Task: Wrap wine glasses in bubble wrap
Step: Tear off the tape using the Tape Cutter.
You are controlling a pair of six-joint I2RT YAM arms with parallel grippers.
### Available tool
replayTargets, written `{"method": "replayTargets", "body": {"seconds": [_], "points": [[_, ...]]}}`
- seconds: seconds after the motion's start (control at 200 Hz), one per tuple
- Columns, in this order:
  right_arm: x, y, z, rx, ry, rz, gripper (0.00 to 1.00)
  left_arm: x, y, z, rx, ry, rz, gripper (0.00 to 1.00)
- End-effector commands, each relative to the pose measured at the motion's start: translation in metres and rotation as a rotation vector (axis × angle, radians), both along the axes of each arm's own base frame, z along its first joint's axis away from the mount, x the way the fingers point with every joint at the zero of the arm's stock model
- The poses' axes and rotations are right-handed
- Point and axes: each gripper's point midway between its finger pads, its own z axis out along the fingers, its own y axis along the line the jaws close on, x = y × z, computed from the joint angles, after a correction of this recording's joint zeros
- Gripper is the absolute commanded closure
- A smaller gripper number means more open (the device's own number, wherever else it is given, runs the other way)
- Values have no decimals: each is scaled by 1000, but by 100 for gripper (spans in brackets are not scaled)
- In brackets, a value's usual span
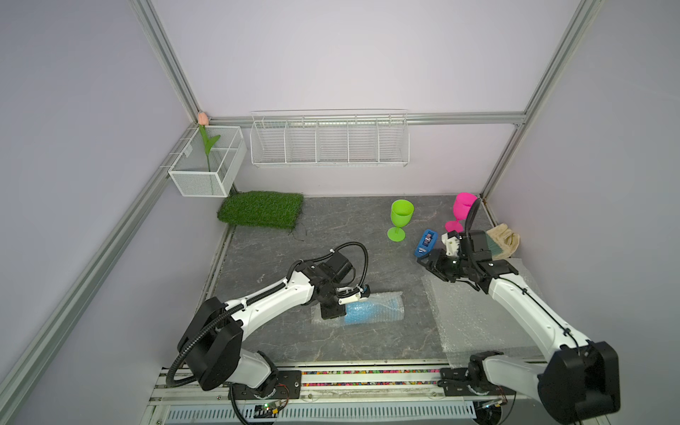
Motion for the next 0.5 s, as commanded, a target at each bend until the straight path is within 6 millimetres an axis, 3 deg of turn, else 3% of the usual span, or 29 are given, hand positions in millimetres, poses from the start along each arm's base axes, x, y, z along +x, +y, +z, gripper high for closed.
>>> {"method": "replayTargets", "body": {"seconds": [0.0,0.22,0.32,0.495], "points": [[22,-18,-19,-20,-37,-26,50,-5,-4,1,1,31,-37,100],[68,-21,-54,19,-74,-52,48,-6,-5,-1,3,46,-38,100],[79,-20,-73,31,-84,-55,45,-7,-5,-2,4,50,-39,100],[95,-14,-87,82,-144,-53,38,-7,-5,-4,10,59,-39,100]]}}
